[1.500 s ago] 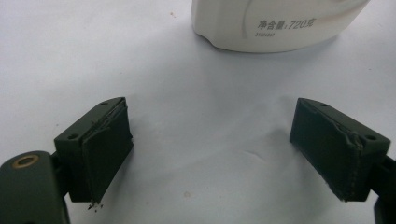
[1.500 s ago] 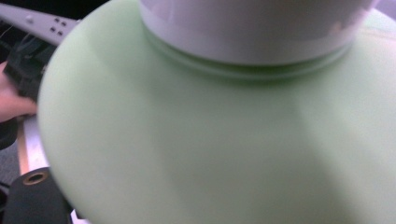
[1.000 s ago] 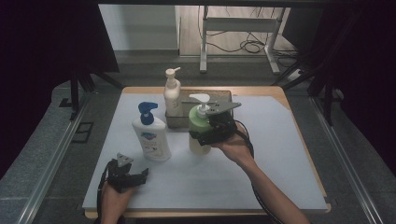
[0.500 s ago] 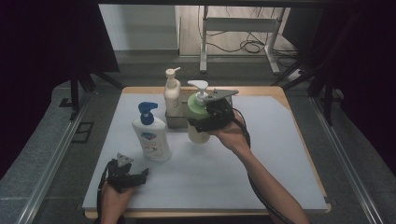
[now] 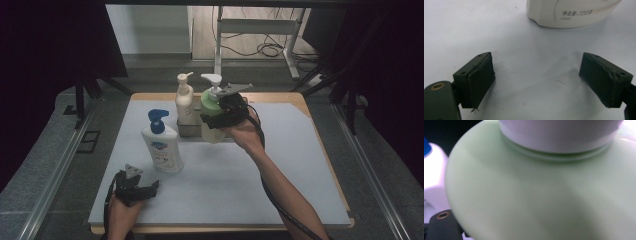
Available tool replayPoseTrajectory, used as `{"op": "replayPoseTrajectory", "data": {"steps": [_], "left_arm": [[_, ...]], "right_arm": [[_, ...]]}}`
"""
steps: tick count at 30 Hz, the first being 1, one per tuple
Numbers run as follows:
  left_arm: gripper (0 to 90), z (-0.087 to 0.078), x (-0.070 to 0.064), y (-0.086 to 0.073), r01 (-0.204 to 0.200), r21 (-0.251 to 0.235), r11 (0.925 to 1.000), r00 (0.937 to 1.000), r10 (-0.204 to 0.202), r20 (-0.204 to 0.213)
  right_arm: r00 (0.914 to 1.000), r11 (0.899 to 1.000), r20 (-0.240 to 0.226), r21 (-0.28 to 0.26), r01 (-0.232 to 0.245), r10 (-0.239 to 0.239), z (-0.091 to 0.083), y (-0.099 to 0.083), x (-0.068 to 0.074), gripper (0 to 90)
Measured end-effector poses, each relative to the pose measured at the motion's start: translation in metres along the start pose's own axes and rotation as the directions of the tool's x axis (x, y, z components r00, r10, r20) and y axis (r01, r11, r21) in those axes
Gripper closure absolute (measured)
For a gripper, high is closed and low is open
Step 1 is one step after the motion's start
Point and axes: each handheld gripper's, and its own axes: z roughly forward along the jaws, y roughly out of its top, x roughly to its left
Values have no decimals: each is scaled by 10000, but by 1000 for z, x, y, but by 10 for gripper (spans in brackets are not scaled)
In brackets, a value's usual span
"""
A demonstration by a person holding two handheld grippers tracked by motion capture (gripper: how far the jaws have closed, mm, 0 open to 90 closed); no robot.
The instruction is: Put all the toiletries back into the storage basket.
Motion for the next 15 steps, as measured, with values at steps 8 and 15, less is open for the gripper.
{"op": "replayPoseTrajectory", "data": {"steps": [8,15], "left_arm": [[120,0,0,0,-6,5,10000,10000,6,-2],[120,0,0,0,4,-2,10000,10000,-4,1]], "right_arm": [[9994,9999,338,-91,-97,100,8,10,-8,116],[9983,9999,569,-134,-72,80,13,17,-14,116]]}}
